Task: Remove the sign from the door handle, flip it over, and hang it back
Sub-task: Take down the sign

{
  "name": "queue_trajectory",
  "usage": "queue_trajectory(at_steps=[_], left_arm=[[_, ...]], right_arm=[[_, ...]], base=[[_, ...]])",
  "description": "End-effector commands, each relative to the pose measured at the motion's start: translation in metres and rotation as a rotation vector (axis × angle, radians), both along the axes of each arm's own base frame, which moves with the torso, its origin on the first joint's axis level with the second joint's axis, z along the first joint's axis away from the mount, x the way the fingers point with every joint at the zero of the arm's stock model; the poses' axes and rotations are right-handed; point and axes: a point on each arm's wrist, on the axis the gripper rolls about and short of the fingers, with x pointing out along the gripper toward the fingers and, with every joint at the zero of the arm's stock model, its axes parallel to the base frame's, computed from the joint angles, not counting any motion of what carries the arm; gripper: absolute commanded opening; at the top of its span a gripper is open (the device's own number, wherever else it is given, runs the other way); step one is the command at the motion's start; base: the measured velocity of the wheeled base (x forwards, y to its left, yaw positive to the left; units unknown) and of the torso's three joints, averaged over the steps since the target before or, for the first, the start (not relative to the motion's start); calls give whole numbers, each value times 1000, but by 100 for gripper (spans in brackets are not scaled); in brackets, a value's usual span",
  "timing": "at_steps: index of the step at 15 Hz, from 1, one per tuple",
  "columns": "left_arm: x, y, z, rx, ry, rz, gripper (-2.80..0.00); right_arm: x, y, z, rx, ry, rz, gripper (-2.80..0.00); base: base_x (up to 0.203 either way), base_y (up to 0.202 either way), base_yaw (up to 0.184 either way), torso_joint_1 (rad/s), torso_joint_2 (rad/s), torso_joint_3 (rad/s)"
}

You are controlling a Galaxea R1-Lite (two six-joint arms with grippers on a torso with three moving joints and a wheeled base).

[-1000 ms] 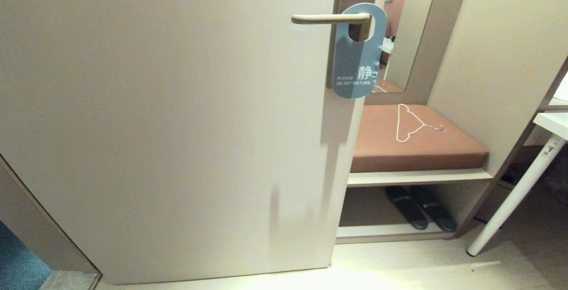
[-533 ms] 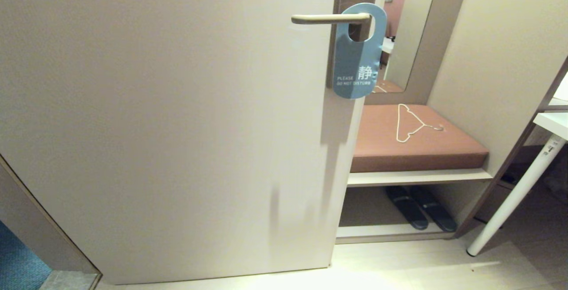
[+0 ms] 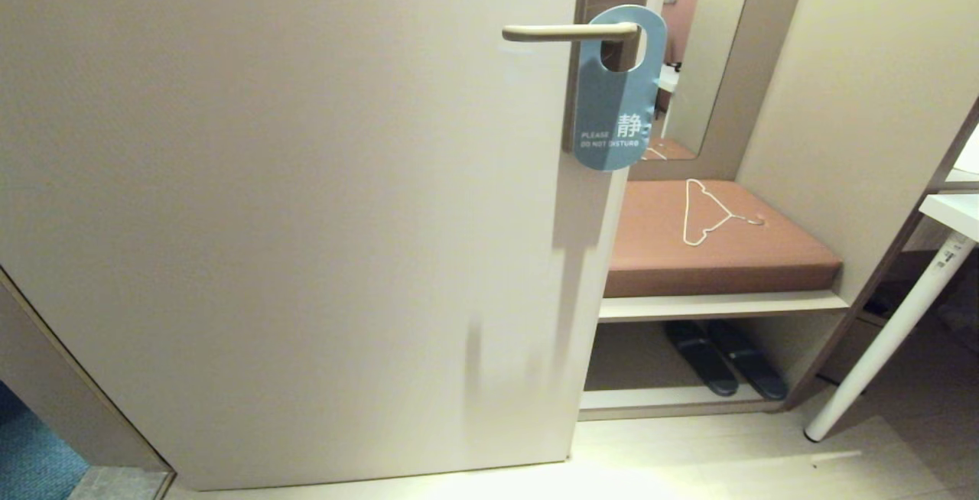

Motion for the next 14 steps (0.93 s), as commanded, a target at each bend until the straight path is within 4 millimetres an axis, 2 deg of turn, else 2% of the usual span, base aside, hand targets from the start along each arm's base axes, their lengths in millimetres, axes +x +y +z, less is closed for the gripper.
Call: queue_trajectory(at_steps=[1,6,11,14], left_arm=[[0,0,0,-1,1,0,-280],[0,0,0,-1,1,0,-280],[0,0,0,-1,1,0,-280],[0,0,0,-1,1,0,-280]], right_arm=[[0,0,0,0,2,1,-280],[-1,0,5,-4,-15,0,-280],[-8,0,26,-3,-66,-1,-280],[-2,0,47,-3,-26,2,-280]], base=[[0,0,0,0,0,0],[0,0,0,0,0,0],[0,0,0,0,0,0],[0,0,0,0,0,0]])
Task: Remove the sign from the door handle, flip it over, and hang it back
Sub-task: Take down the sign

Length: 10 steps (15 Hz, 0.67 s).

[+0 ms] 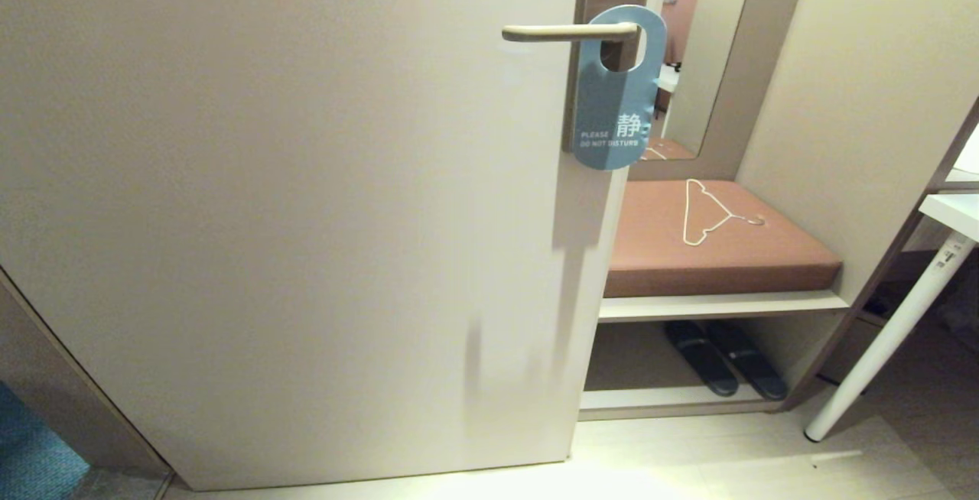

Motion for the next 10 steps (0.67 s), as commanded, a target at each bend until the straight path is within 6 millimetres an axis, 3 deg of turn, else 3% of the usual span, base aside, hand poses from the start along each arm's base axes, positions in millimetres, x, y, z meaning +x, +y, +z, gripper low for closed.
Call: queue_trajectory(at_steps=[1,5,10], left_arm=[[0,0,0,-1,1,1,-280],[0,0,0,-1,1,-1,-280],[0,0,0,-1,1,1,-280]], right_arm=[[10,0,16,0,58,5,-280],[49,1,64,1,106,11,-280],[130,-2,124,-6,120,-81,-280]], base=[[0,0,0,0,0,0],[0,0,0,0,0,0],[0,0,0,0,0,0]])
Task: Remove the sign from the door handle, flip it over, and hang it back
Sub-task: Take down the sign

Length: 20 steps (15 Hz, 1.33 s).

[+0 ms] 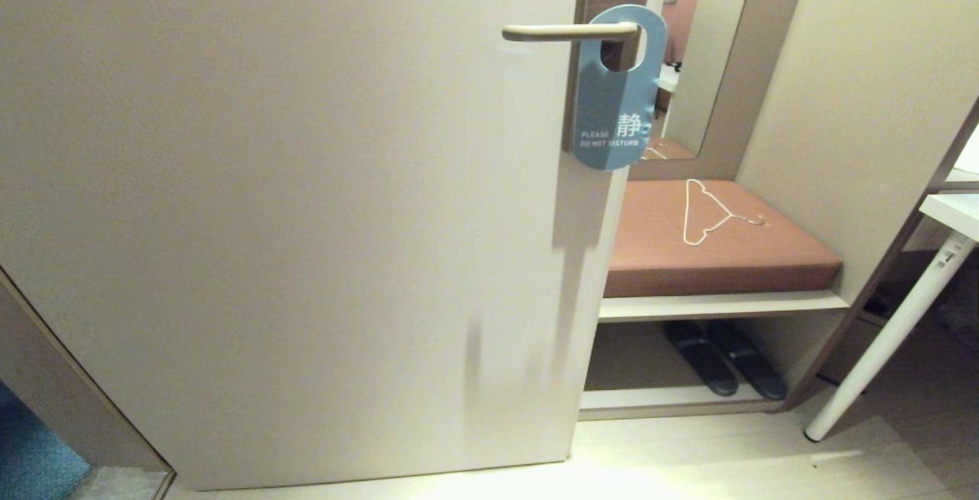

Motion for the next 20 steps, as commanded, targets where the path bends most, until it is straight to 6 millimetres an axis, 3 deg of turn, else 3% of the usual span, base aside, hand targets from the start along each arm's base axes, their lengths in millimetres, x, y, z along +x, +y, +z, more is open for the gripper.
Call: queue_trajectory(at_steps=[1,6,9,14,20], left_arm=[[0,0,0,0,1,1,-280],[0,0,0,0,1,1,-280],[0,0,0,0,1,1,-280],[0,0,0,0,1,1,-280],[0,0,0,0,1,1,-280]], right_arm=[[49,-4,7,0,102,-36,-280],[124,-20,23,-14,119,-94,-280],[163,-32,26,-41,86,0,-280],[200,-40,34,-22,44,372,-280],[240,-50,31,14,39,672,-280]], base=[[0,0,0,0,0,0],[0,0,0,0,0,0],[0,0,0,0,0,0],[0,0,0,0,0,0],[0,0,0,0,0,0]])
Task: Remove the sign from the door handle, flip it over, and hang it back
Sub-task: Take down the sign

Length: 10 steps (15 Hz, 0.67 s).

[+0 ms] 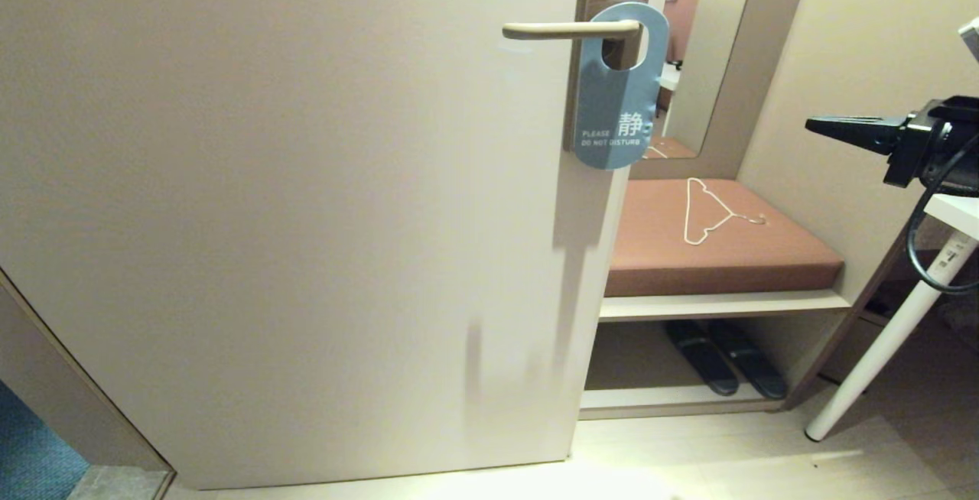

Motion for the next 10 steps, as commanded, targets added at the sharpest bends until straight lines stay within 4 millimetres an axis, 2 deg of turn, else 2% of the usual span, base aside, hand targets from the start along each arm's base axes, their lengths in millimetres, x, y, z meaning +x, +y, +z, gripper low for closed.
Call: queue_trajectory(at_steps=[1,4,10], left_arm=[[0,0,0,-1,1,0,-280],[0,0,0,-1,1,0,-280],[0,0,0,-1,1,0,-280]], right_arm=[[20,-4,-5,6,9,43,-280],[41,-4,-2,13,-12,155,-280],[66,42,-13,26,10,364,-280]], base=[[0,0,0,0,0,0],[0,0,0,0,0,0],[0,0,0,0,0,0]])
